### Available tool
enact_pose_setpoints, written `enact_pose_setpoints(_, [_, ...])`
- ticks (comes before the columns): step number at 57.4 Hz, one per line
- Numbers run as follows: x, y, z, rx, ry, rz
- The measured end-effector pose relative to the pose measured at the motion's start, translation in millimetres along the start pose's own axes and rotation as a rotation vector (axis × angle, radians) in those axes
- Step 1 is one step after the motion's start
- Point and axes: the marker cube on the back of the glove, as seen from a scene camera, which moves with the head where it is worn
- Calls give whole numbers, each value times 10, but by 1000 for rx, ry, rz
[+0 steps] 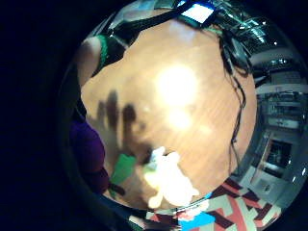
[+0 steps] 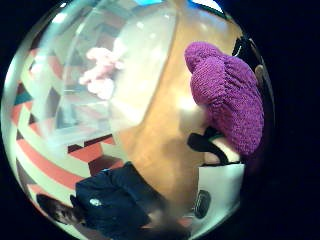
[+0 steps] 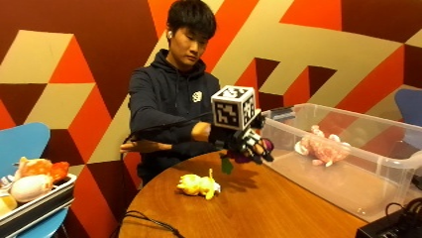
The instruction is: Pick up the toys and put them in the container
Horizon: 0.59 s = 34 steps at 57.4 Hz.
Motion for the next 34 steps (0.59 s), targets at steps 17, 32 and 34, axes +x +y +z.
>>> enact_pose_setpoints(17, [-818,-287,-1370,262,-69,-185])
enact_pose_setpoints(32, [-1551,-813,-1199,298,-46,-172])
enact_pose_setpoints(34, [-1575,-887,-1104,281,-30,-147])
